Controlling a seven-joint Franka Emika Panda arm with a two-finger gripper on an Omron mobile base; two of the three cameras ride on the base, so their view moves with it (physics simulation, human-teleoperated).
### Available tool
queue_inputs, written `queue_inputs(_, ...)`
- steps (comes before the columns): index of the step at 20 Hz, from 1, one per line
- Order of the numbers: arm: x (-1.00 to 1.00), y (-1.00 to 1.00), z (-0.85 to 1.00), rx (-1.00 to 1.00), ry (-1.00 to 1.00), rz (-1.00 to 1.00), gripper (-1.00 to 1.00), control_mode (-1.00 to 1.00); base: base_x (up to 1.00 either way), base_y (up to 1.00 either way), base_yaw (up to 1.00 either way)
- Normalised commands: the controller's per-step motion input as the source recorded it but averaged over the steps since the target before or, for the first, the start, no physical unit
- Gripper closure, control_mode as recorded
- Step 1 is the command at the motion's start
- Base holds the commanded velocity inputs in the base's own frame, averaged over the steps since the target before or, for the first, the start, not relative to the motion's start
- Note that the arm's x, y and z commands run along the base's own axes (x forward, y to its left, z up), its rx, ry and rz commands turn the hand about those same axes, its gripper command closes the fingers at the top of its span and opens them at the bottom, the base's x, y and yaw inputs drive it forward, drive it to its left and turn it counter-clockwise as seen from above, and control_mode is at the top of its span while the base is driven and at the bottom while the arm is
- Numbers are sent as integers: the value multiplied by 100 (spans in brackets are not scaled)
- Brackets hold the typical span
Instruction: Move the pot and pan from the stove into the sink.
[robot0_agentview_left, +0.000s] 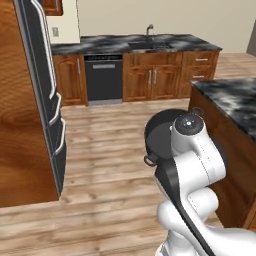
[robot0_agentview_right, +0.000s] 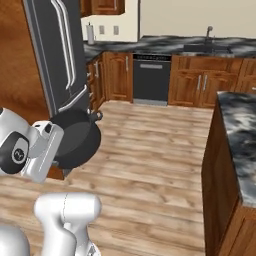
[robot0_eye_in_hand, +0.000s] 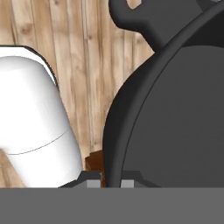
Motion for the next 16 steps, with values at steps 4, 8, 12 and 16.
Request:
queue_inputs(4,0,0,0,0,0,0,100,100,74,27,-2)
queue_inputs(8,0,0,0,0,0,0,100,100,76,24,-2)
queue_inputs(12,0,0,0,0,0,0,100,100,80,21,-2)
queue_inputs(16,0,0,0,0,0,0,100,100,82,20,-2)
